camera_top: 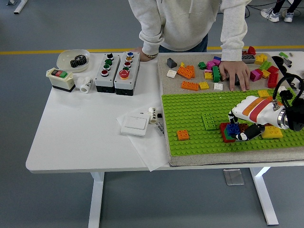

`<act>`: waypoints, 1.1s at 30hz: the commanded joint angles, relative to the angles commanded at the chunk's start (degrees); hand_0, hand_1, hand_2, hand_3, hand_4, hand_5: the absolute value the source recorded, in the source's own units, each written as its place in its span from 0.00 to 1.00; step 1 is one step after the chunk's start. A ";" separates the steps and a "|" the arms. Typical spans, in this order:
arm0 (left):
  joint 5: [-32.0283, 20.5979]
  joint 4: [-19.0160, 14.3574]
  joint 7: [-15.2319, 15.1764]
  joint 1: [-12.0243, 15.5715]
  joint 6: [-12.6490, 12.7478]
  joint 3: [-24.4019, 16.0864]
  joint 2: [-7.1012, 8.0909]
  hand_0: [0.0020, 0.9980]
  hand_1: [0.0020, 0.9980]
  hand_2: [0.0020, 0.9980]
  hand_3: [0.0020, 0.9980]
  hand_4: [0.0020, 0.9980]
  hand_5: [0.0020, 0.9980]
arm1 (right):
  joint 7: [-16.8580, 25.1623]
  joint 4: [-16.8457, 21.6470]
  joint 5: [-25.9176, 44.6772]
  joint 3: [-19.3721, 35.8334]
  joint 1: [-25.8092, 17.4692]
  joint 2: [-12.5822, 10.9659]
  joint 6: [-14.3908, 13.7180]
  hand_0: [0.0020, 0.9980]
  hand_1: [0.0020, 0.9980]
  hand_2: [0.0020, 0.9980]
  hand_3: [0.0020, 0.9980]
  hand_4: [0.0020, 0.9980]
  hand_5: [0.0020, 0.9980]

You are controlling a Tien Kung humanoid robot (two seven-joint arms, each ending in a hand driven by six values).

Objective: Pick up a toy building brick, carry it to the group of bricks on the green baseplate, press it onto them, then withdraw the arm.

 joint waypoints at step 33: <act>0.89 -0.07 0.37 0.35 -0.15 -0.40 -0.10 0.78 0.75 0.74 0.60 0.68 0.59 | 0.60 -0.14 -1.14 0.41 -0.38 0.09 -0.29 0.48 0.56 0.64 0.57 0.83 0.42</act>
